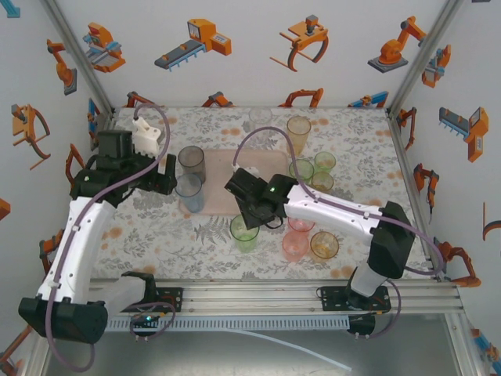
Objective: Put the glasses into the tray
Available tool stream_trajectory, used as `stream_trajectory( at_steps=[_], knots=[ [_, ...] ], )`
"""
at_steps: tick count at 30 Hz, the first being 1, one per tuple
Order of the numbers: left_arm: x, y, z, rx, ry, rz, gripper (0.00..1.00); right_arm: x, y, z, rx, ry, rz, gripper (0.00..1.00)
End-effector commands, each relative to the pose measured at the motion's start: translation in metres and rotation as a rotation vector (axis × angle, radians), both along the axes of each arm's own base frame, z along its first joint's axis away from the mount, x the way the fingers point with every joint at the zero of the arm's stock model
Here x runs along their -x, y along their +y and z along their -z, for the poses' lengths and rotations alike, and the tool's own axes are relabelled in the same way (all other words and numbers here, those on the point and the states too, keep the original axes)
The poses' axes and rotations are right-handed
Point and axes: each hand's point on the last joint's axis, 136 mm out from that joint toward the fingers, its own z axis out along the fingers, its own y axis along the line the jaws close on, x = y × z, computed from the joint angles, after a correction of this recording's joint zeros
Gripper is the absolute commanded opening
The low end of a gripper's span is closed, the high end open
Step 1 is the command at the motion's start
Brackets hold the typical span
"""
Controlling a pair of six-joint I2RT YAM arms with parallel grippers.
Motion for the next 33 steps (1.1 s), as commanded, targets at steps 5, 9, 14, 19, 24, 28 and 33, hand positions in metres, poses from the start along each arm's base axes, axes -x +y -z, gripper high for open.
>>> stream_trajectory(
  at_steps=[5, 9, 14, 19, 24, 28, 33],
  knots=[
    [0.031, 0.010, -0.033, -0.006, -0.063, -0.002, 0.85, -0.004, 0.004, -0.006, 0.028, -0.026, -0.028, 0.33],
    [0.042, 0.011, -0.032, -0.009, -0.068, 0.009, 0.85, -0.005, 0.005, -0.005, 0.041, -0.026, -0.035, 0.27],
    [0.050, 0.017, -0.034, -0.027, -0.089, -0.012, 0.85, -0.007, 0.005, -0.008, 0.048, -0.037, -0.043, 0.23],
    [0.059, 0.016, -0.025, -0.019, -0.079, 0.003, 0.87, -0.009, 0.008, -0.011, 0.055, -0.044, -0.055, 0.15],
    [0.066, 0.017, -0.024, -0.021, -0.085, 0.005, 0.88, -0.009, 0.007, -0.008, 0.065, -0.045, -0.054, 0.11],
    [0.068, 0.015, -0.020, -0.003, -0.075, 0.011, 0.88, -0.011, 0.007, -0.010, 0.073, -0.050, -0.061, 0.06],
    [0.065, 0.019, -0.020, -0.006, -0.079, -0.019, 0.90, -0.010, 0.009, -0.016, 0.061, -0.048, -0.078, 0.03]
  ],
)
